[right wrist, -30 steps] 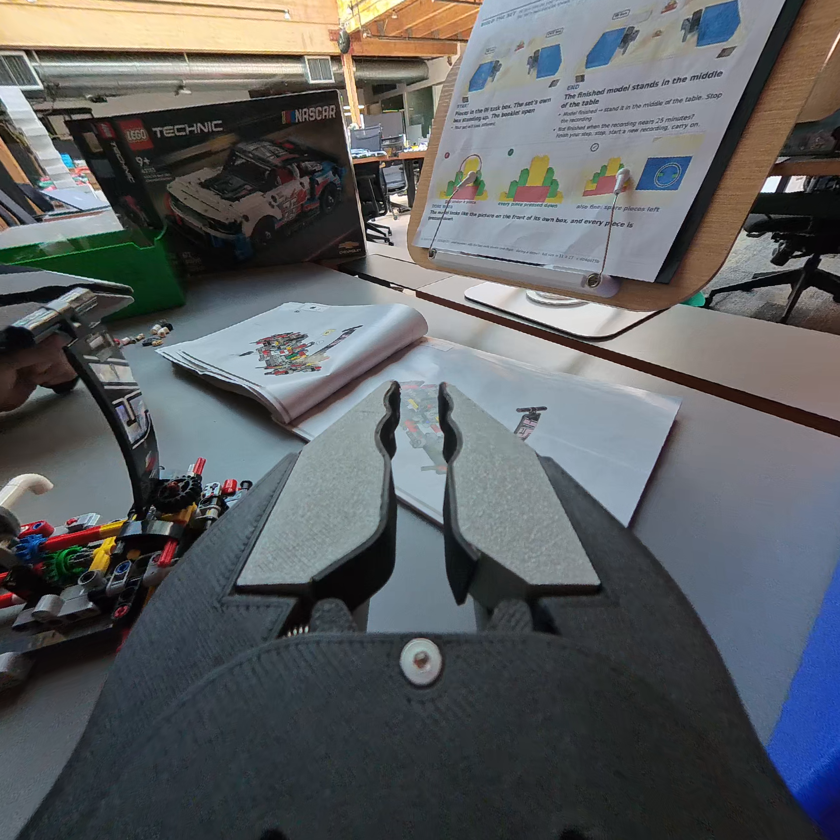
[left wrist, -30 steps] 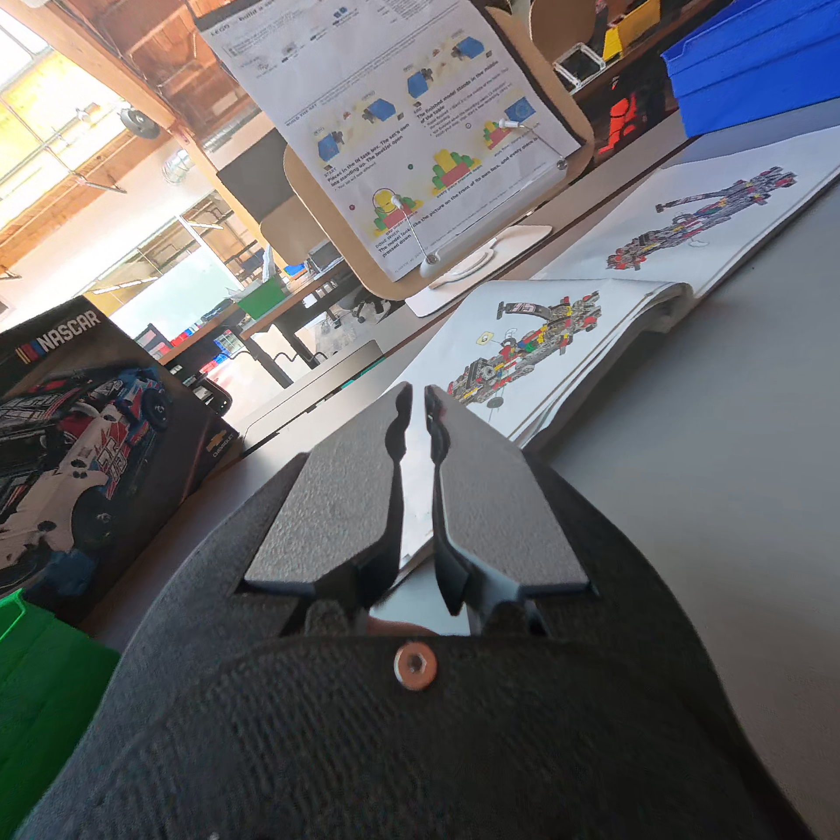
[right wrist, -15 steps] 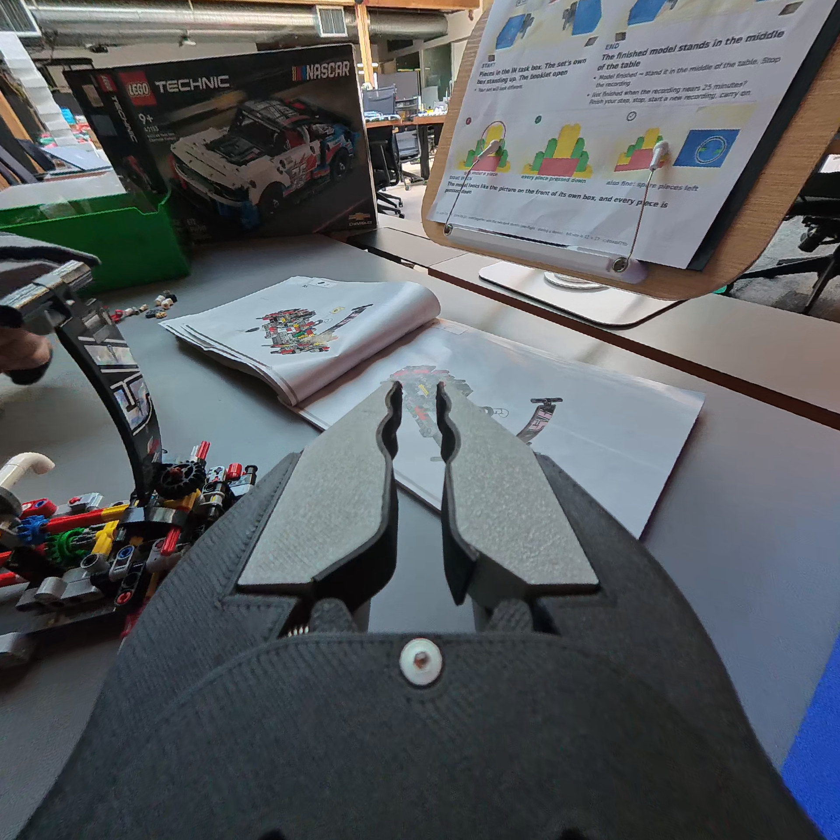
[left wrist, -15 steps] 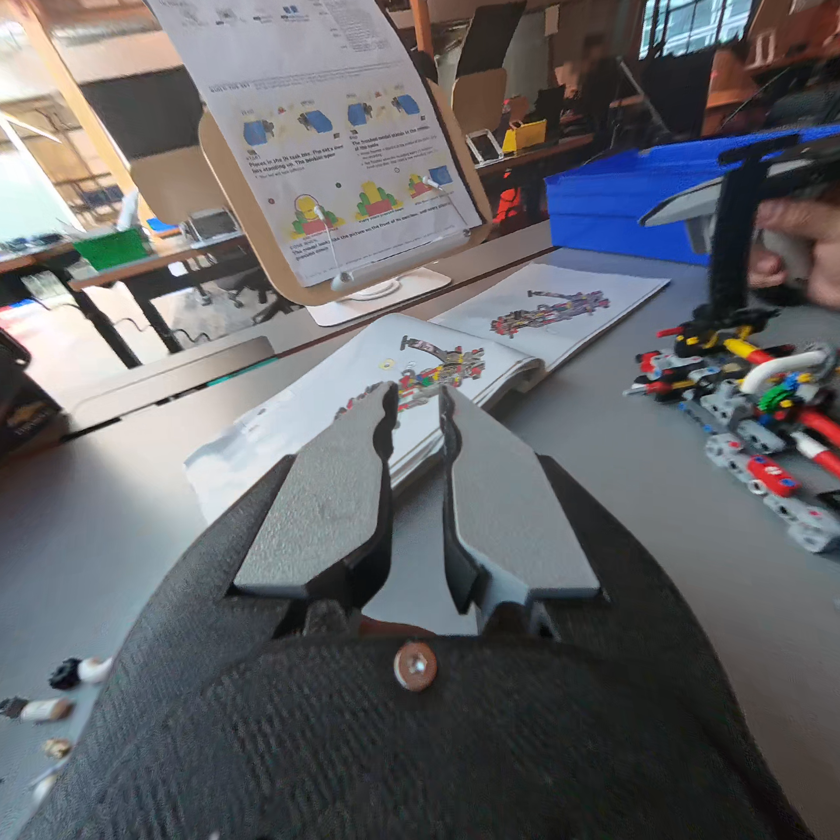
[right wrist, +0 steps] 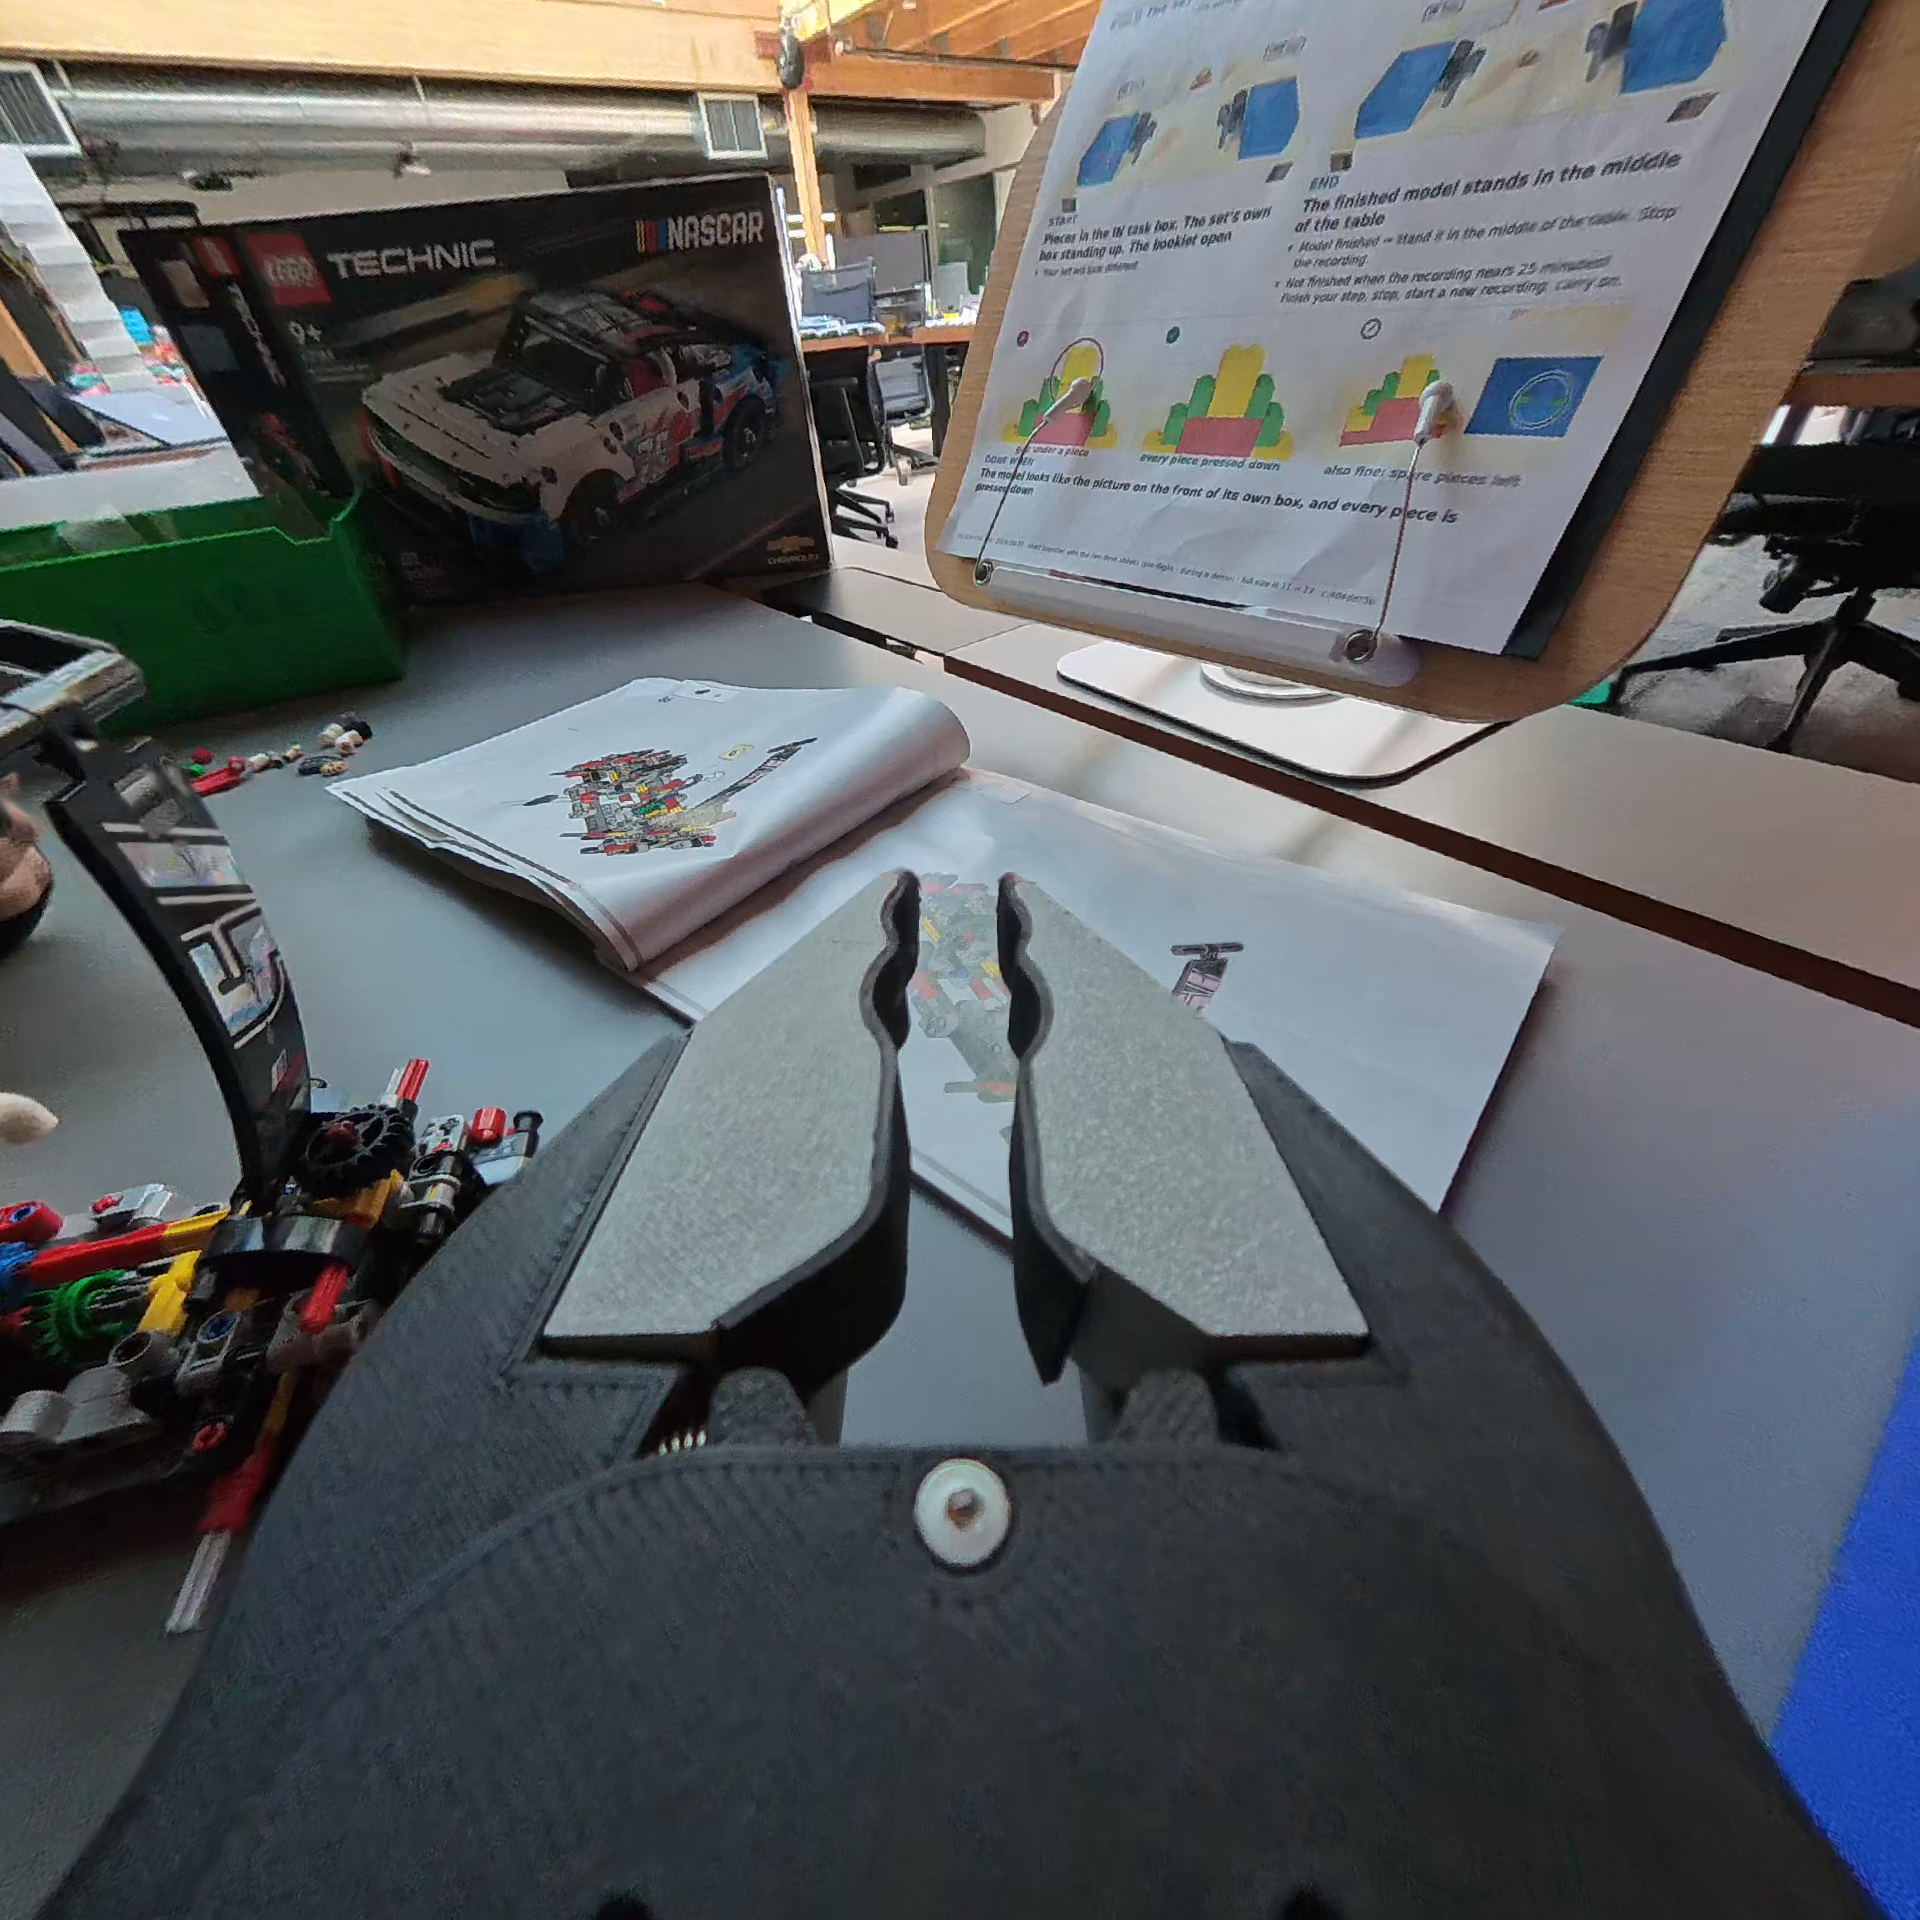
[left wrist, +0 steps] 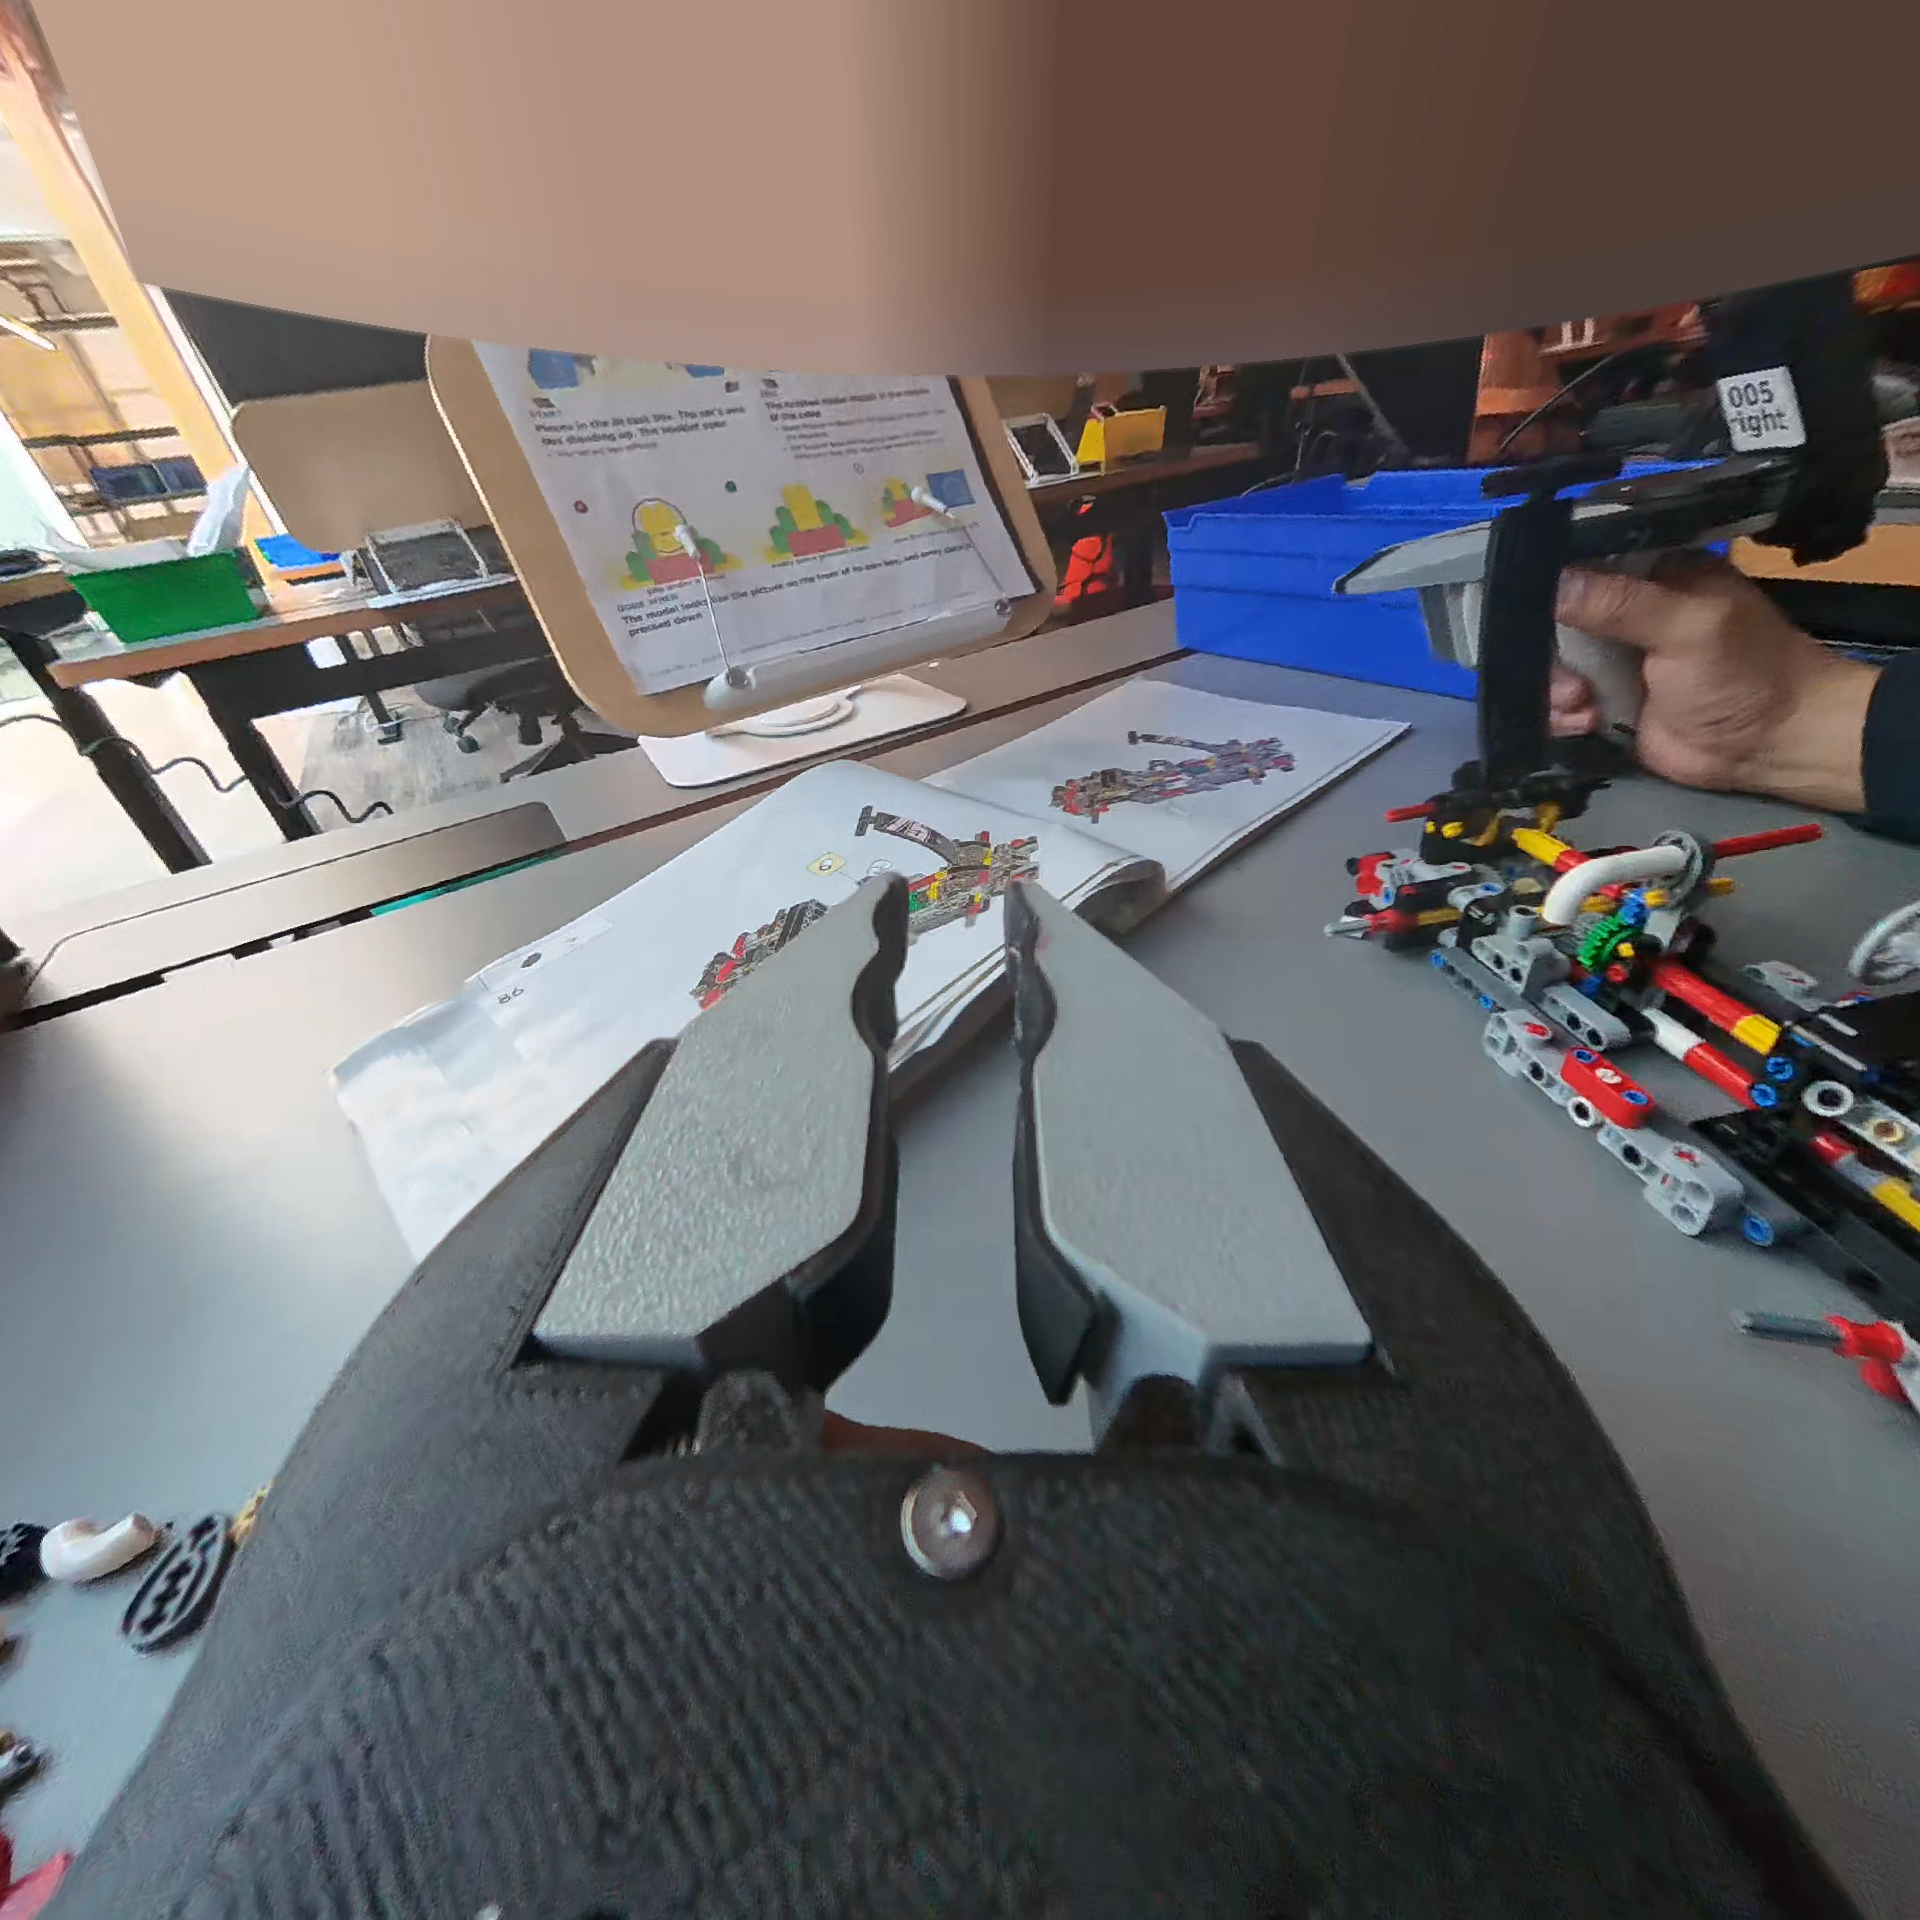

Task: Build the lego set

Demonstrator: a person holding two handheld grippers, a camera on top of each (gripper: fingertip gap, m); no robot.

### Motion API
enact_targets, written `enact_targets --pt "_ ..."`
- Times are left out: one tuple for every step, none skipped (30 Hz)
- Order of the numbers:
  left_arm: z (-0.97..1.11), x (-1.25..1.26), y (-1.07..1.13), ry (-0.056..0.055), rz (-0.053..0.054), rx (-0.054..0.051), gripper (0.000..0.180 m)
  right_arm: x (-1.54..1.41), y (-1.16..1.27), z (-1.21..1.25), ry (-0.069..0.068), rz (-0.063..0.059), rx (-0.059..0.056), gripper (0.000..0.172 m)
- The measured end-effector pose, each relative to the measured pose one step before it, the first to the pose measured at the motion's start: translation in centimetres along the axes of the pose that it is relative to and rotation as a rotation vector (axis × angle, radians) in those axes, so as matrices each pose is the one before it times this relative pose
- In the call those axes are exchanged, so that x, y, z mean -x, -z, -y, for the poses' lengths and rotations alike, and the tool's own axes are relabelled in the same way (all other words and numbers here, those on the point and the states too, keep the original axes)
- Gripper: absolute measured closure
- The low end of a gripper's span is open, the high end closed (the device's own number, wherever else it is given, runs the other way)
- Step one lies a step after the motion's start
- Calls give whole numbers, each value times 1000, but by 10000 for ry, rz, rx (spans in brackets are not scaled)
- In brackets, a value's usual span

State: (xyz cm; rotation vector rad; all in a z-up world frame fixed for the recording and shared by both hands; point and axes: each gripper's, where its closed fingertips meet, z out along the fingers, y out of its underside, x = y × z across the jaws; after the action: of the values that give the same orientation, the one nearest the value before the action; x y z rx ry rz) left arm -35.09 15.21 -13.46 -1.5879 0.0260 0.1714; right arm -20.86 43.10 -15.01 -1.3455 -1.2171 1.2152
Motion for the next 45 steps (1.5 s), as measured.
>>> enact_targets --pt "-68 -72 -76 -97 -35 51 166 -18 137 120 -54 7 -102 160" --pt "-17 -198 -22 -99 -60 17 166 18 112 39 -74 43 -36 160" --pt "21 -197 21 -136 -16 -1 166 84 112 2 -80 65 -10 159" --pt "25 -125 20 -183 49 -9 166 179 111 -12 -68 90 -12 158" --pt "65 -215 39 -233 23 -37 166 269 113 -30 -48 120 4 157" --pt "40 -234 17 -257 14 -15 166 249 101 -65 -9 81 32 156" --pt "-18 -141 -20 -211 59 25 167 123 54 -13 68 -14 -3 157" --pt "-12 -9 8 -143 121 16 167 -2 -14 -2 91 -63 -2 158" --pt "29 -27 41 -113 60 -14 167 -17 -107 -77 30 -17 61 158" --pt "19 -42 47 -86 22 -24 167 33 -136 -94 -19 51 75 158" --pt "15 47 0 -6 38 -16 168 32 -110 -40 -16 52 41 157" --pt "-43 0 -28 26 -26 27 168 37 -52 -1 0 35 -2 157" --pt "-53 11 -45 43 -44 25 168 69 29 37 9 46 -30 157" --pt "-26 67 -36 70 -13 0 168 79 49 63 9 45 -45 157" --pt "30 147 -32 79 37 -36 168 98 71 69 -21 57 -55 157" --pt "39 82 -12 79 -10 -49 168 71 46 39 -52 52 -36 157" --pt "68 12 14 60 -44 -62 168 34 29 20 -52 40 -18 157" --pt "30 59 11 45 5 -29 168 22 15 21 -39 31 -12 157" --pt "2 120 25 39 61 -12 168 34 7 17 -36 42 -9 157" --pt "17 64 12 22 27 -19 168 46 -30 -12 -42 56 9 157" --pt "21 23 -1 5 18 -15 168 58 -33 -29 -32 57 20 157" --pt "10 96 -14 -13 78 -10 167 74 -31 -14 -8 51 12 157" --pt "5 -44 -20 -44 -1 2 167 63 -13 2 10 36 -3 157" --pt "0 -117 -15 -64 -41 4 167 34 -8 -9 11 16 5 157" --pt "1 -71 -3 -70 -5 5 167 16 3 6 3 12 3 157" --pt "45 60 62 -44 100 -18 166 18 15 12 -2 4 -18 157" --pt "15 287 181 75 273 13 166 -15 34 34 -11 -5 -25 157" --pt "-146 169 323 344 201 194 166 -25 31 37 -27 2 -31 157" --pt "-370 -324 501 550 -111 398 164 -20 21 23 -33 11 -19 157" --pt "-673 -493 664 483 -207 595 165 -15 8 -1 -38 15 -8 157" --pt "-961 -344 726 315 -124 716 165 -20 6 18 -39 16 -13 157" --pt "-1103 -538 743 137 -327 740 163 -34 0 14 -43 11 -8 157" --pt "-1129 -230 737 59 -174 691 161 -24 -28 -33 -54 24 21 156" --pt "-1051 430 714 20 170 688 159 -17 -44 -28 -53 30 26 156" --pt "-668 961 745 -99 400 530 155 -2 -58 -8 -40 26 9 156" --pt "-222 1391 779 -172 504 322 156 4 -75 -19 -23 26 16 156" --pt "-1 1665 654 -143 430 276 157 23 -83 -44 -7 20 37 156" --pt "52 1839 351 -126 292 286 158 23 -86 -41 5 18 34 156" --pt "-142 2059 -34 -139 234 362 162 25 -79 -29 12 15 31 156" --pt "-524 2242 -469 -168 251 551 166 24 -60 -47 16 2 34 156" --pt "-739 2319 -869 -145 334 633 164 -1 -37 -20 16 -11 21 156" --pt "-698 1665 -1102 -61 58 597 160 -6 -2 -11 20 -22 3 156" --pt "-443 1062 -1109 6 -152 471 157 -17 37 38 22 -34 -28 156" --pt "-163 698 -1021 -8 -191 250 157 -34 59 74 22 -42 -55 156" --pt "-158 403 -935 -22 -241 190 157 -39 66 69 18 -47 -59 156"
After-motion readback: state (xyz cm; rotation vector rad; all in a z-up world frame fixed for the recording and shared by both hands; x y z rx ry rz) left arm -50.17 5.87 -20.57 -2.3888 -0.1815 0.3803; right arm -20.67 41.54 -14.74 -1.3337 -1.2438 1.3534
